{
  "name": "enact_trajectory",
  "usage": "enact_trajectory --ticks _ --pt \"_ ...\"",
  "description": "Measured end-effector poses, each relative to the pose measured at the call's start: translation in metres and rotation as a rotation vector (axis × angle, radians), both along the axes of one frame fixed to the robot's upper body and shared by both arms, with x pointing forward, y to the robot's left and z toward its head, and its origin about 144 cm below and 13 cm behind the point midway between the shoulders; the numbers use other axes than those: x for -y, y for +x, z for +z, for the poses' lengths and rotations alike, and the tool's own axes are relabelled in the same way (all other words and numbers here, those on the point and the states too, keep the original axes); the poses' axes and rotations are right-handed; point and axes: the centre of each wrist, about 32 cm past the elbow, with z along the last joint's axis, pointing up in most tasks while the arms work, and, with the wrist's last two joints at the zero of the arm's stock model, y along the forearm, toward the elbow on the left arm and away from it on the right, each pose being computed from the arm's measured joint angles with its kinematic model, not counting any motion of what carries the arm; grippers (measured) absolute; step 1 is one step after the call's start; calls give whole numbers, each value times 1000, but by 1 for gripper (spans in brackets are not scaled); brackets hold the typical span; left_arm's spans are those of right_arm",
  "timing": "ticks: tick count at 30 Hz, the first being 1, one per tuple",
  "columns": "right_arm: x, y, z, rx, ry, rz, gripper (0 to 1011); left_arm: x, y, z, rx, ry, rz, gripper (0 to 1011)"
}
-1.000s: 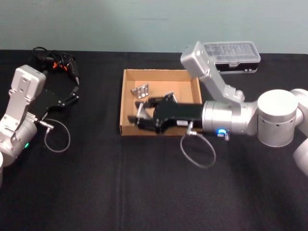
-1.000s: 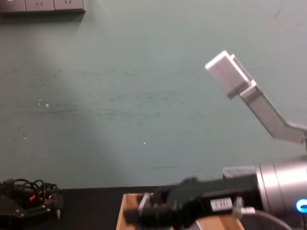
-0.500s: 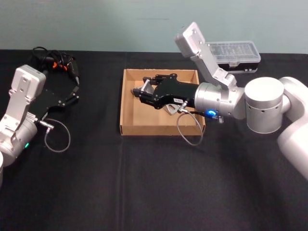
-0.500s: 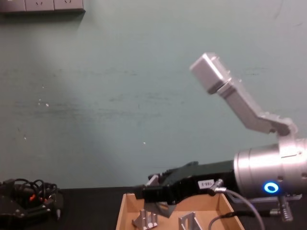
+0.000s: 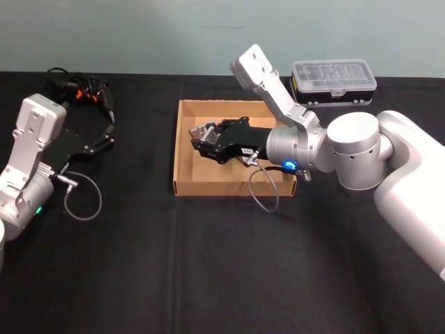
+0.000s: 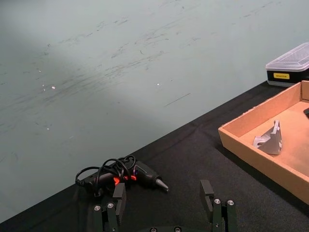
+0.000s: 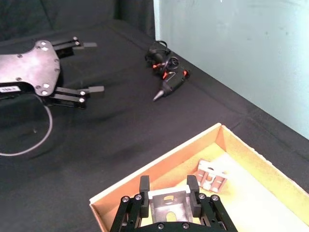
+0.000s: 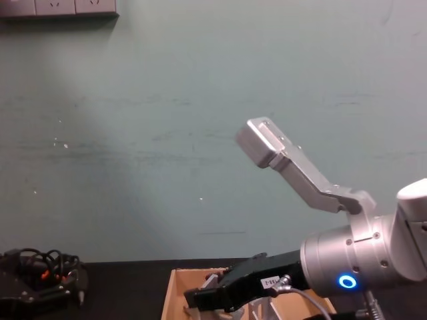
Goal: Use one hand to pick up the angle iron from the table and place it into the box.
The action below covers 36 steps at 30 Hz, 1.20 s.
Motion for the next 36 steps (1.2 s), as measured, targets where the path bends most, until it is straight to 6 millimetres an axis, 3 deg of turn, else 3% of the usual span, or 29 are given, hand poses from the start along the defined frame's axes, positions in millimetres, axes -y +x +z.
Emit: enact_trajectory --ticks 20,32,36 --pt "-17 10 -5 -30 -87 -34 469 0 0 0 0 0 0 1000" --pt "-16 10 -5 -30 -90 -38 469 0 0 0 0 0 0 1000" --pt "-16 10 -4 -29 -88 -37 548 0 0 0 0 0 0 1000"
